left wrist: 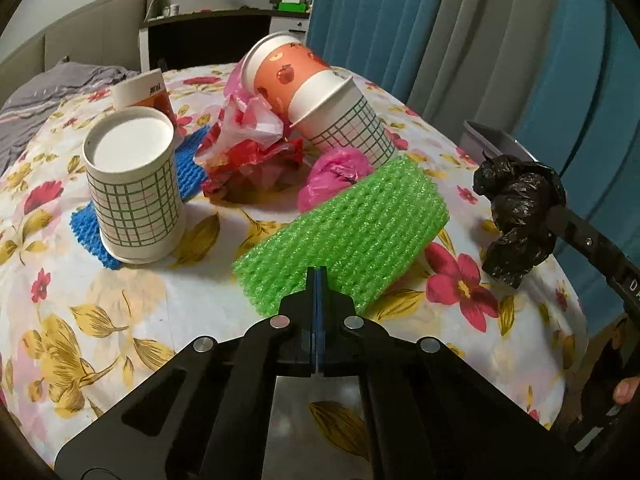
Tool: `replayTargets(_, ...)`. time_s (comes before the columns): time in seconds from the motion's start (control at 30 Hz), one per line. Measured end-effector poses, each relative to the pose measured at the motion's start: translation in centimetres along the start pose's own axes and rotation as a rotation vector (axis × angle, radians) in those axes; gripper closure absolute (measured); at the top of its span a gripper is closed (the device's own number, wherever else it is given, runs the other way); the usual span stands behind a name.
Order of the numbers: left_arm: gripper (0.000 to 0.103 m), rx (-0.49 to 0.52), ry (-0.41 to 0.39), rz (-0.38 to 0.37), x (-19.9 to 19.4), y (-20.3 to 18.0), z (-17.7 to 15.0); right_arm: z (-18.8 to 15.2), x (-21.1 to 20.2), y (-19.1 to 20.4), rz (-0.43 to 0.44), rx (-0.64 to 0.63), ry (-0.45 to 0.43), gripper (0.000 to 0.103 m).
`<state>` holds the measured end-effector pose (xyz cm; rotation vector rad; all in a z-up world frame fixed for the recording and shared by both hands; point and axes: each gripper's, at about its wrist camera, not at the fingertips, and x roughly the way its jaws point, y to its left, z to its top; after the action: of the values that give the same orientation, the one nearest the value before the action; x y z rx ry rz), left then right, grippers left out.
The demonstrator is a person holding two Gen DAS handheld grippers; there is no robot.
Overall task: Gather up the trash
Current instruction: 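Grasp the green foam mesh sleeve with the left tool while the right tool holds the black bag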
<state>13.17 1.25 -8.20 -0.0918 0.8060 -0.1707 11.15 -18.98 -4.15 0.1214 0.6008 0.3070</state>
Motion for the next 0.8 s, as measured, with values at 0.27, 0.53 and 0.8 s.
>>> replayTargets(0.27,0.103,-0.004,-0.098,0.017,-2.7,0.0,0.4,0.2,-0.2,-0.4,-0.001,0.008,-0.003,0.081)
replayTargets(0.53,0.029,0.099,-0.082,0.031,-2.0,-0.7,0.7,0.2,-0.4,-0.7,-0.001,0.015,-0.008,0.080)
replayTargets(0.8,0.040,0.133,0.034,0.019,1.5,-0.5,1.5,0.2,-0.4,-0.8,-0.003,0.023,-0.001,0.080)
